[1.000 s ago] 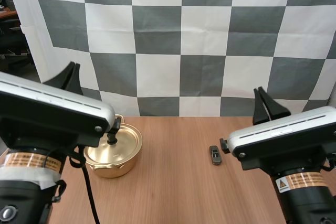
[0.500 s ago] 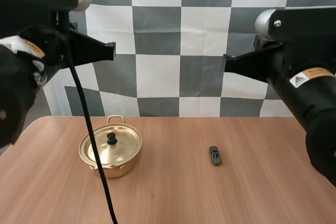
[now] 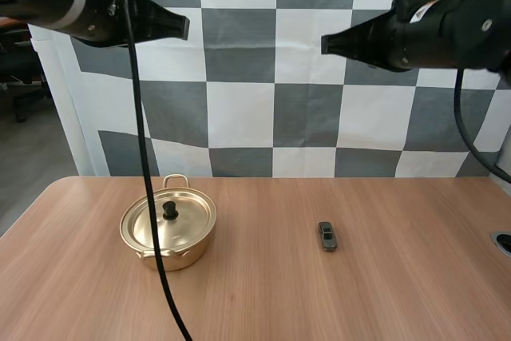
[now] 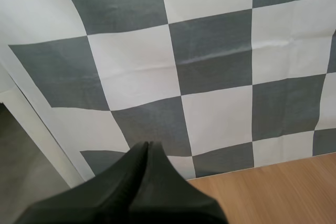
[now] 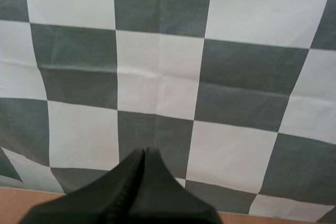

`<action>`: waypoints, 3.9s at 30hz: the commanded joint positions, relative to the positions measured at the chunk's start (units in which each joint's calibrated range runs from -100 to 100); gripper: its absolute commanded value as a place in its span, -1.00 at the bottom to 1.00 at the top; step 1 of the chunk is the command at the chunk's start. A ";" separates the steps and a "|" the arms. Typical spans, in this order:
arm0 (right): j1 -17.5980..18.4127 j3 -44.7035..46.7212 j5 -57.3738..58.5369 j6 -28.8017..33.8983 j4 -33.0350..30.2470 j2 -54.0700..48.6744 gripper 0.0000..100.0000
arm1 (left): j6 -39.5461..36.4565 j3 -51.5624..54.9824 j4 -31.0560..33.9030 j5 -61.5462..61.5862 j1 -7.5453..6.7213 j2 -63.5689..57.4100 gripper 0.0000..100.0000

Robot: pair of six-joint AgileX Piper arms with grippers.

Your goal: Open the pot, put the car inside, and close it

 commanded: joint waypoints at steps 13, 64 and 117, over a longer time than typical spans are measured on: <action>-0.02 -21.10 50.10 -0.64 -0.04 -0.66 -1.00 | 0.28 8.47 4.71 27.48 0.01 -1.05 -1.00; -0.02 -18.46 50.10 -0.75 0.43 -0.66 -1.00 | 5.87 8.89 1.70 27.48 0.01 27.23 1.00; -0.02 -12.77 50.10 -0.75 0.20 -0.66 -1.00 | 4.72 13.53 2.59 19.34 0.01 48.16 1.00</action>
